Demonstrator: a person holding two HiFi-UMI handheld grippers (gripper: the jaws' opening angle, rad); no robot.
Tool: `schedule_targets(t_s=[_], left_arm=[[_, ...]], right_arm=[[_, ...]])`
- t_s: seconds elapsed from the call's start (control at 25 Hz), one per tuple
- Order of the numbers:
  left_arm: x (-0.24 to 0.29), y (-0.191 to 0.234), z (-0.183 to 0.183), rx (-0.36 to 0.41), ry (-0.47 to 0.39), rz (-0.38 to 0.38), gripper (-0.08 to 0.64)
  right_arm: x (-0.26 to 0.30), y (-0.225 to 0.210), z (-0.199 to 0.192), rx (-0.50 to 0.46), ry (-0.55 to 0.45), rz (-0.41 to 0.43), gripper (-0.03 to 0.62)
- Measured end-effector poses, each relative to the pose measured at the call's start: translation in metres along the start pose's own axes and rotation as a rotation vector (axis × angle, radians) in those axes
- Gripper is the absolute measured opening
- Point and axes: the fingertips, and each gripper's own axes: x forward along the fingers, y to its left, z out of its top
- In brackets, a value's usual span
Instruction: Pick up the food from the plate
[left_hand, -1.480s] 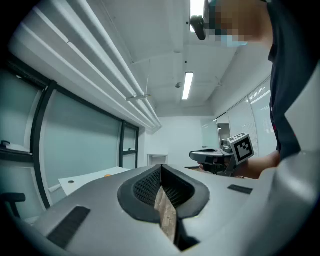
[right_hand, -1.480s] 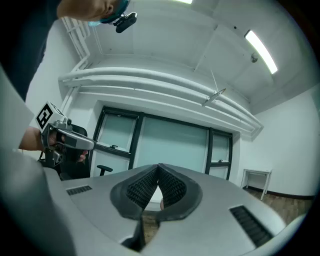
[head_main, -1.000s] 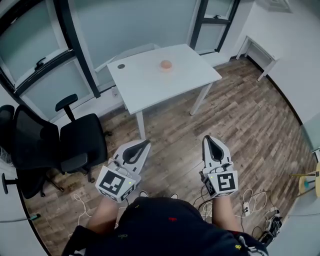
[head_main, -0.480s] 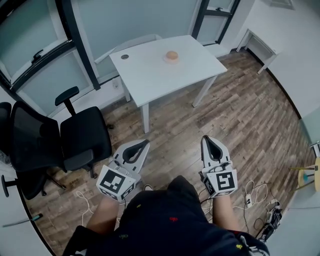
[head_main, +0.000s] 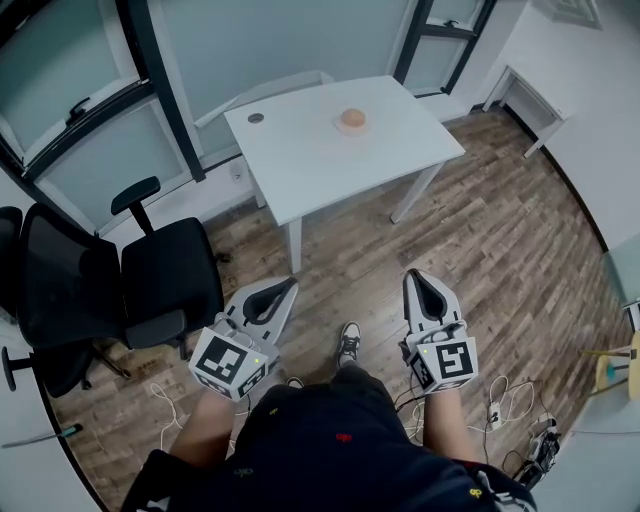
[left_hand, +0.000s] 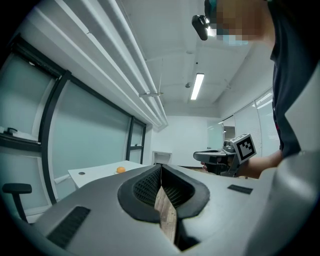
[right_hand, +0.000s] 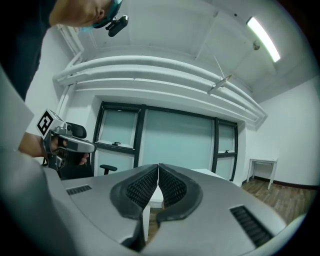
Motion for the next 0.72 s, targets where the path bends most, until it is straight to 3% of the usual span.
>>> schedule_targets(t_s=[0.4, 0.72], left_arm=[[0.129, 0.036, 0.026, 0.047, 0.006, 0.058, 0.023], [0.243, 0.050, 0.052, 0.072, 0.014, 0.109, 0.023]], right_arm=[[0.080, -0.119, -0.009, 0.046, -0.042, 0.019, 0.025], [0.141, -0.223, -0.014, 0.021, -0.022, 0.062, 0.025]])
